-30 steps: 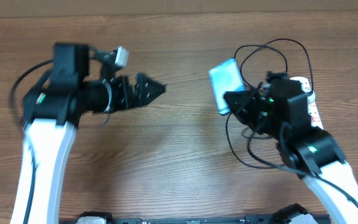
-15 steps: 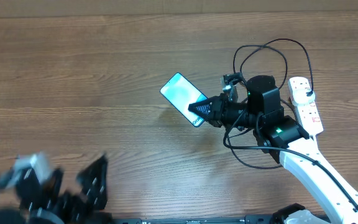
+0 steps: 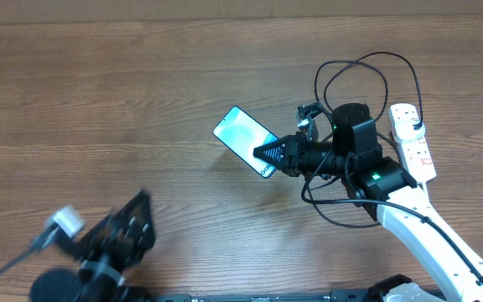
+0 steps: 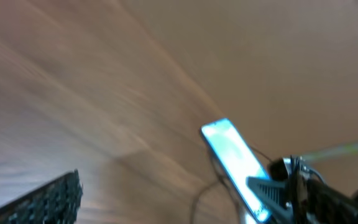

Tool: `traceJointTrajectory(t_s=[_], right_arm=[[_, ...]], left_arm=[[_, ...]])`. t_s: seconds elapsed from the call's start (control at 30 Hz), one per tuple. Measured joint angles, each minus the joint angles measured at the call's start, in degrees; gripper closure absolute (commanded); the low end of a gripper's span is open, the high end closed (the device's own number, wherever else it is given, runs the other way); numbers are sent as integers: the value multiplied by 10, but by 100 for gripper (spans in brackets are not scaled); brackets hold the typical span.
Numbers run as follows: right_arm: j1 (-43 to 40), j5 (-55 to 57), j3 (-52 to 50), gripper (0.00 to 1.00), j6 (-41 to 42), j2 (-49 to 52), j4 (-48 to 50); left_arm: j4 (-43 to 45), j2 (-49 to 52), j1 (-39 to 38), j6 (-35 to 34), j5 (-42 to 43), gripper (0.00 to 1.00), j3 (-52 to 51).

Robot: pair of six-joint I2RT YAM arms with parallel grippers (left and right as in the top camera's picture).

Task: Plug charger to phone and switch on socket
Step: 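Regrasp the phone with the left gripper from the right gripper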

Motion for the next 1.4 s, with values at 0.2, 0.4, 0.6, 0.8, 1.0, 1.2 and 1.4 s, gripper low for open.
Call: traceJointTrajectory(t_s=[0.2, 0.4, 0.6, 0.8, 1.0, 1.2, 1.4], right_arm=[[0, 23, -1, 96, -1, 0, -2], [0, 28, -2, 96, 0, 0, 3], [1, 47, -2, 96, 40, 0, 18], [1, 73, -2, 96, 85, 0, 22], [5, 81, -2, 96, 110, 0, 32], [54, 97, -2, 96, 128, 0, 82], [100, 147, -2, 96, 150, 0, 93]], left_arm=[[349, 29, 0, -121, 147, 0, -209], [601, 107, 0, -271, 264, 0, -350], [761, 241, 0, -394, 341, 0, -389], [976, 425, 18, -456, 459, 0, -379], [1162, 634, 34, -473, 569, 0, -315], [1306, 722, 32, -513, 599, 0, -240], [1307, 723, 32, -525, 589, 2, -238]])
